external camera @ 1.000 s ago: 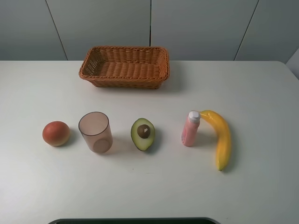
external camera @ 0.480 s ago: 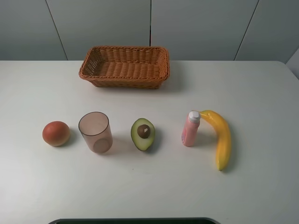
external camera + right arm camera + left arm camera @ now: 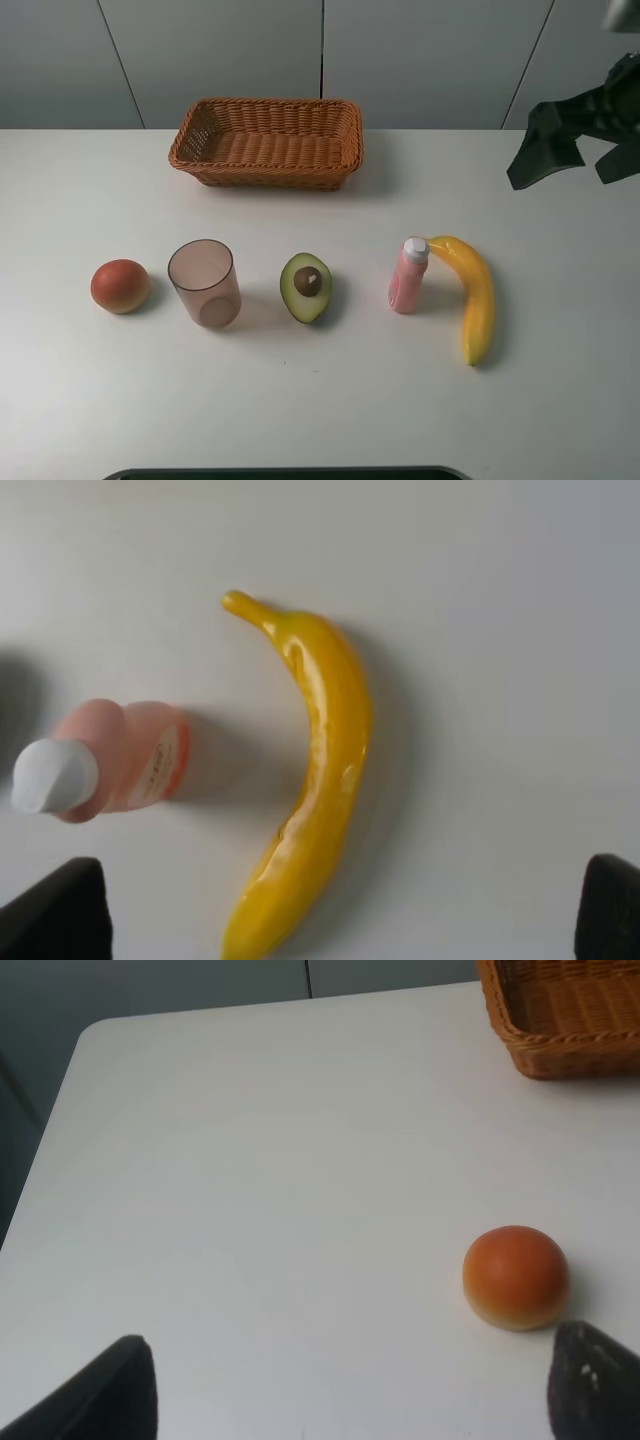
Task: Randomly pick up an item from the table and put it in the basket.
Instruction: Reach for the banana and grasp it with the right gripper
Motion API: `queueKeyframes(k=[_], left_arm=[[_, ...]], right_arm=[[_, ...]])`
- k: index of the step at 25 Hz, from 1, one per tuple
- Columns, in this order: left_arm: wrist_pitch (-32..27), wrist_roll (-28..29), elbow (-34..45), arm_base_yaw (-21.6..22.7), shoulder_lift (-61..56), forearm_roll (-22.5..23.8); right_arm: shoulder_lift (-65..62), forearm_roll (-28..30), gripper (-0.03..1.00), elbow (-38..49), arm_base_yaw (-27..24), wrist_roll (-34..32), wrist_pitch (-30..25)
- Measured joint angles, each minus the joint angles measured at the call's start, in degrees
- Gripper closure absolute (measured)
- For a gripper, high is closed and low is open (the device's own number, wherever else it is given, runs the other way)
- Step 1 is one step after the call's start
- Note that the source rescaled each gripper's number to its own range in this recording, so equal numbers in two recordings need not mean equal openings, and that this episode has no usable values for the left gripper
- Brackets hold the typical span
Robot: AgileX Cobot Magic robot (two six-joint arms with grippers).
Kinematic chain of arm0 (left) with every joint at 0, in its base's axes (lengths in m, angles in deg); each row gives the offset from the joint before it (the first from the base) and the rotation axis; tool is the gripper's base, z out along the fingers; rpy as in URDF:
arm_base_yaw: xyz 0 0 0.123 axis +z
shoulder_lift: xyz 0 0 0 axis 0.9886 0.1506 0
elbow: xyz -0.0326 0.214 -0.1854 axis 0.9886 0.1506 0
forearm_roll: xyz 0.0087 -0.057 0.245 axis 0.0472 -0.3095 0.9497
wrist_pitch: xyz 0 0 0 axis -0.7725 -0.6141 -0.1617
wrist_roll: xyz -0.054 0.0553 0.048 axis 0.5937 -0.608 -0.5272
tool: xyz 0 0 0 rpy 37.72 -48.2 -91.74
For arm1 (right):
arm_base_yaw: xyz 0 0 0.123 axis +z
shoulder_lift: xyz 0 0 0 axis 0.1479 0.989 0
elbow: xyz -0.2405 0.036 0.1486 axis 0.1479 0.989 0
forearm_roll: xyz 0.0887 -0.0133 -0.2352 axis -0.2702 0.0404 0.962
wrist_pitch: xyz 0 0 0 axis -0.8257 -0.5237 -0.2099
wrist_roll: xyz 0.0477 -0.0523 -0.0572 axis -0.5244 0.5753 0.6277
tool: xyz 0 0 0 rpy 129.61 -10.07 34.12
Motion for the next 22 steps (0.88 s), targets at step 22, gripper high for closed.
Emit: queueKeyframes(k=[22], left_arm=[[0.0,0.0,0.0,0.0,0.0,0.0]], right_arm=[[28.67,-2.74,-0.03,0.36,2.21,-0.64,7.86]])
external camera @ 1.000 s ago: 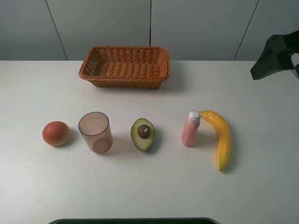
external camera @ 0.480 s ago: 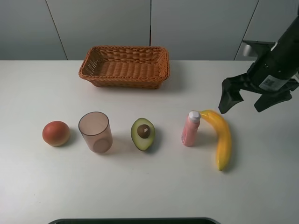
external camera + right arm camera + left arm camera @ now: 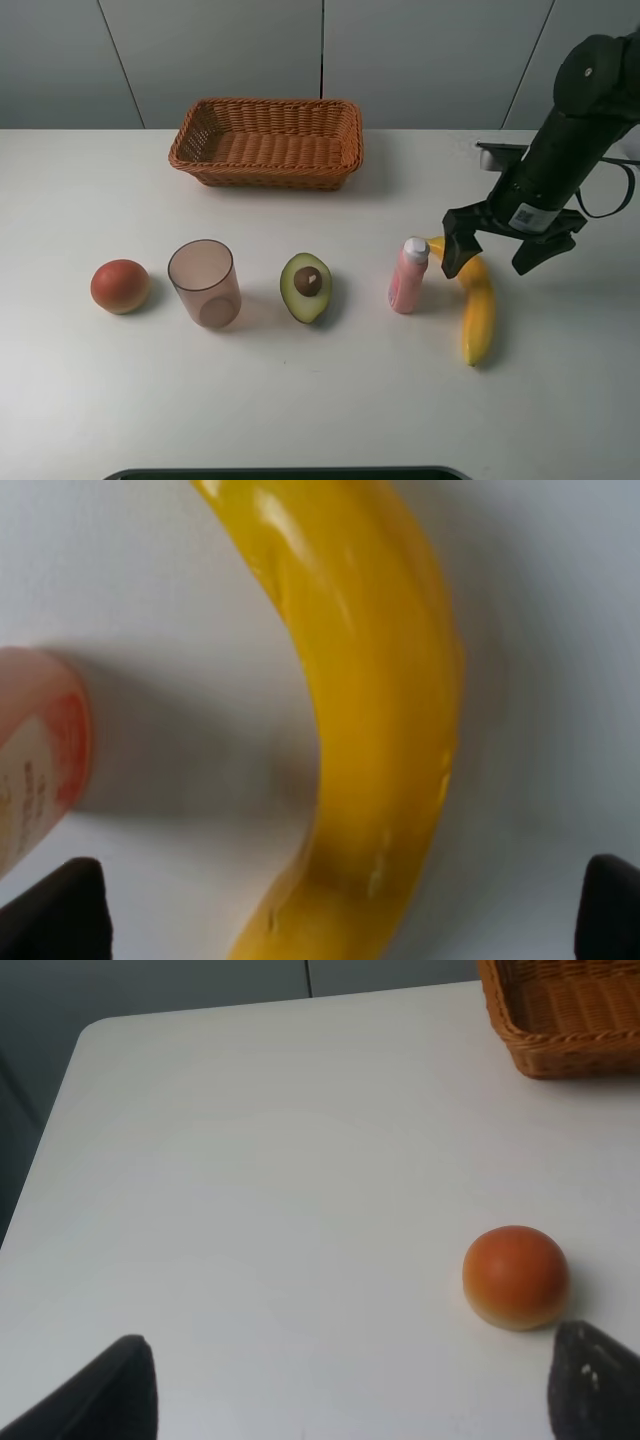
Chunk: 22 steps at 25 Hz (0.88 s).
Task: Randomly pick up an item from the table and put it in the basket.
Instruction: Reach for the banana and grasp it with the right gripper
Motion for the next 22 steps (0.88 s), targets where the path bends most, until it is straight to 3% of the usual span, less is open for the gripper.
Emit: queueKeyframes(k=[12,22], left_arm=[[0.0,0.0,0.0,0.0,0.0,0.0],[0.0,0.0,0.0,0.0,0.0,0.0]], right_arm=[[5.62,-1.14,-0.03,1.83,0.0,-0.24,6.78],[6.26,-0.3,-0.03,1.72,0.0,-0.69,7.29]])
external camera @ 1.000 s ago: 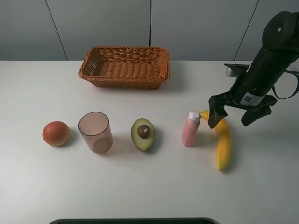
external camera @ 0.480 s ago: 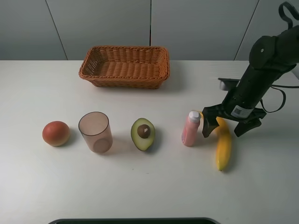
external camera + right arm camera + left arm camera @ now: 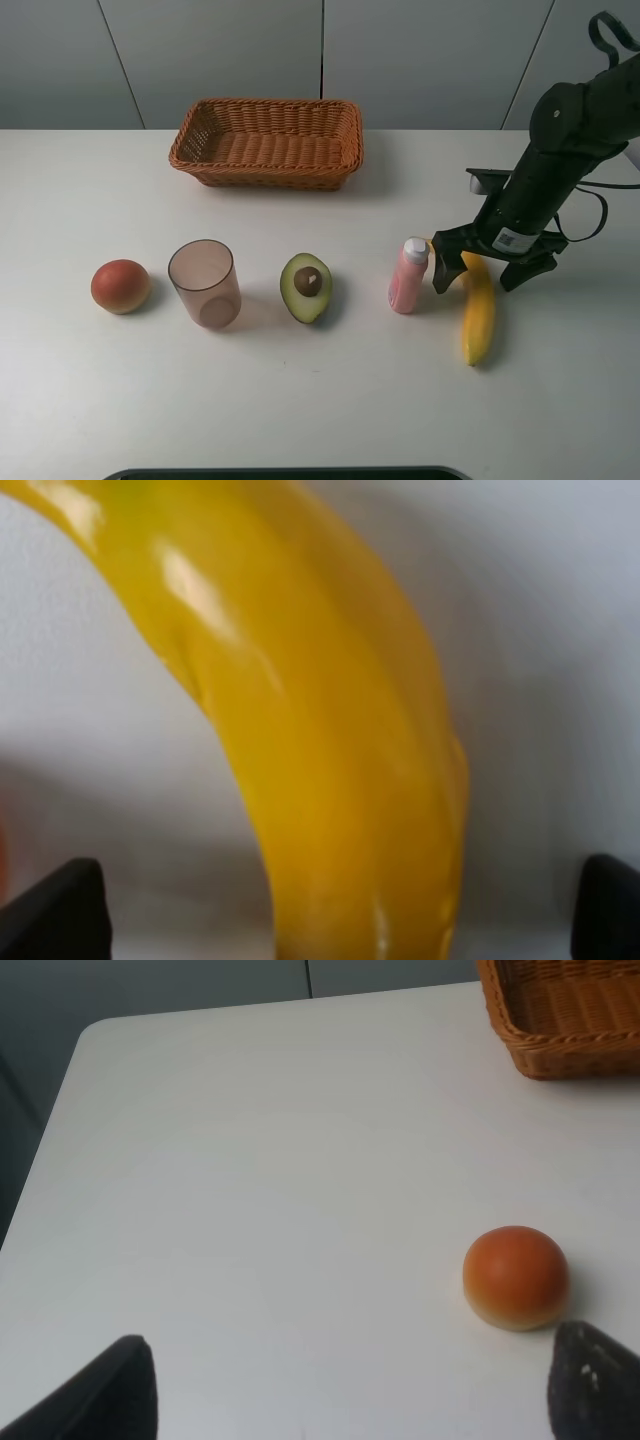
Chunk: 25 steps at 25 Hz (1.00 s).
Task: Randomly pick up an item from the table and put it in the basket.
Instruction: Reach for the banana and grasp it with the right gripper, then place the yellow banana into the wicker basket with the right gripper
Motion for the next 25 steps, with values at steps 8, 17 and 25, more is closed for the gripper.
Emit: queueKeyframes(k=[8,17,25], left_arm=[[0.0,0.0,0.0,0.0,0.0,0.0],[0.0,0.0,0.0,0.0,0.0,0.0],[0.0,0.11,0.0,0.0,0.0,0.0]], right_arm=[[0.56,0.51,0.86,0.0,0.0,-0.7,0.08],[0.64,0.3,0.96,0.0,0.0,-0.84,0.08],[0.64,1.95,0.96,-1.24,0.0,-1.0,-1.78]])
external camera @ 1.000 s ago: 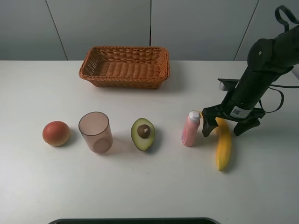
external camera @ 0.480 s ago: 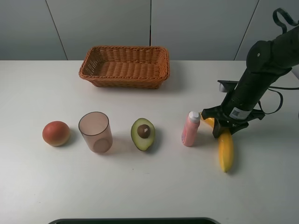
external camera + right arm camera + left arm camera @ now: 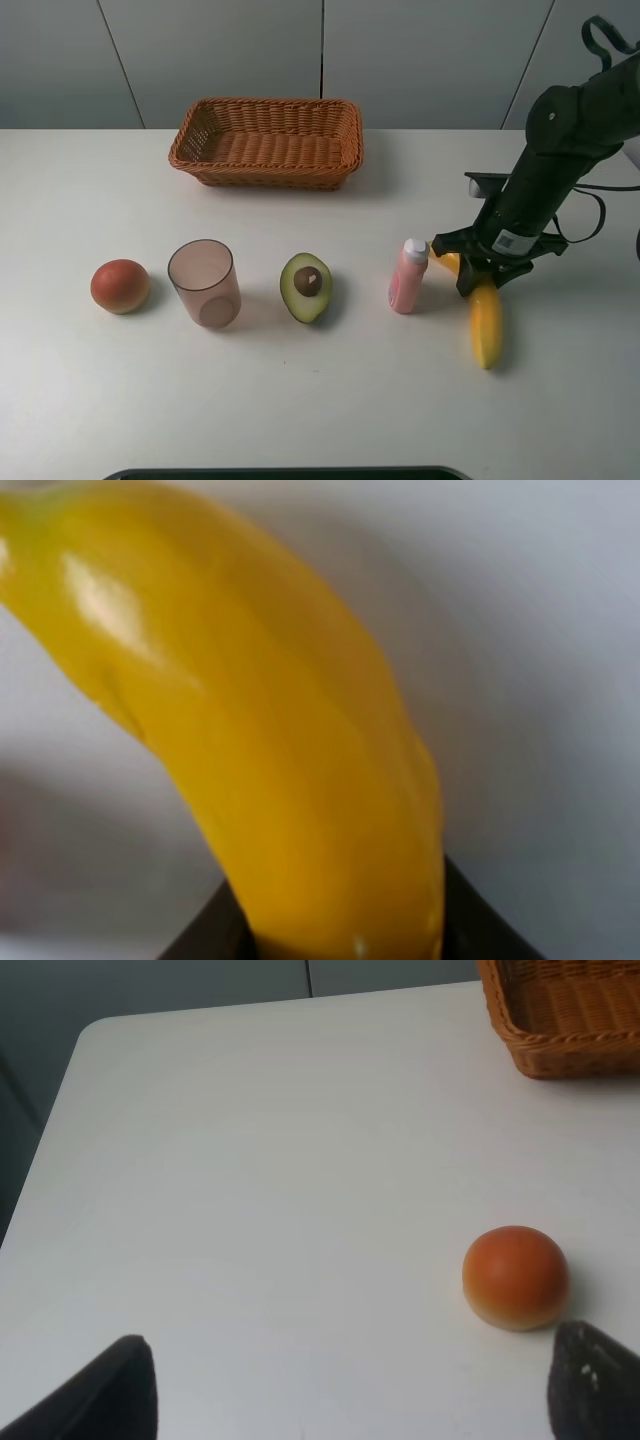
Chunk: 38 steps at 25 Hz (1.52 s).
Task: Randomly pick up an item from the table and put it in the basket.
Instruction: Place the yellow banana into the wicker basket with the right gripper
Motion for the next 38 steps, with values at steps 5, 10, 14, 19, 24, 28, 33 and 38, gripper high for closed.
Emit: queueKeyframes(k=[5,10,14,19,24,28,33,38], left_arm=[[0.0,0.0,0.0,0.0,0.0,0.0],[0.0,0.0,0.0,0.0,0.0,0.0],[0.0,0.0,0.0,0.0,0.0,0.0],[0.0,0.0,0.0,0.0,0.0,0.0],[0.0,0.0,0.0,0.0,0.0,0.0],[0.0,0.0,0.0,0.0,0.0,0.0],[0.0,0.0,0.0,0.0,0.0,0.0],[0.0,0.0,0.0,0.0,0.0,0.0]], right_arm=[[-3.97,5.32,0.96,-7.94,0.0,-1.07,-5.76],[-7.34,8.11,0.96,-20.19,0.0,0.89,-7.63],[-7.36,8.11,0.96,-29.37,0.09,10.01,-7.63],[-7.36,8.11,0.96,-36.23,2.36,24.68,-1.61],[-7.39,5.06,0.96,-37.32,7.11,40.88,10.68],[-5.32,2.82,0.96,-38.45,12.33,52.09,20.1],[2.88,2.03,0.96,-43.32,17.72,56.8,22.37],[13.03,-1.83,0.96,-49.6,20.35,57.32,22.37]])
